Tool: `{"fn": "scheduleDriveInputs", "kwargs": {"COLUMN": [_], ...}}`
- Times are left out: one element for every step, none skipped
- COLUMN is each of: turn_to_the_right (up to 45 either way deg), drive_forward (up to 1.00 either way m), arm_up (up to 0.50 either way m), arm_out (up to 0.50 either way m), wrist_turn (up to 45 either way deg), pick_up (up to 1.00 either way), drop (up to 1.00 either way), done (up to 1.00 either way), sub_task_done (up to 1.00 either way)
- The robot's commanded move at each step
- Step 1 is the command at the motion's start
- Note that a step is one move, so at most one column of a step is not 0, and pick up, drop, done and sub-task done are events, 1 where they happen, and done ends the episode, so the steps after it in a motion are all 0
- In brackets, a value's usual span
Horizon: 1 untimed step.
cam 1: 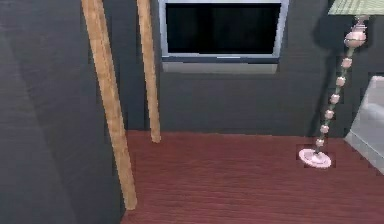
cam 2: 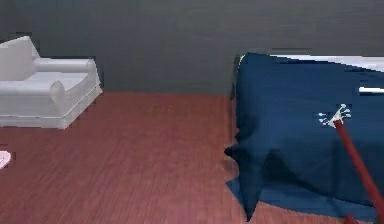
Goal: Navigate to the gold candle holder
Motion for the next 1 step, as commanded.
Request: {"fn": "scheduleDriveInputs", "kwargs": {"turn_to_the_right": [0.0], "drive_forward": [0.45], "arm_up": [0.00], "arm_out": [0.00], "wrist_turn": [0.0], "pick_up": [0.00], "drop": [0.00], "done": [0.00], "sub_task_done": [0.00]}}
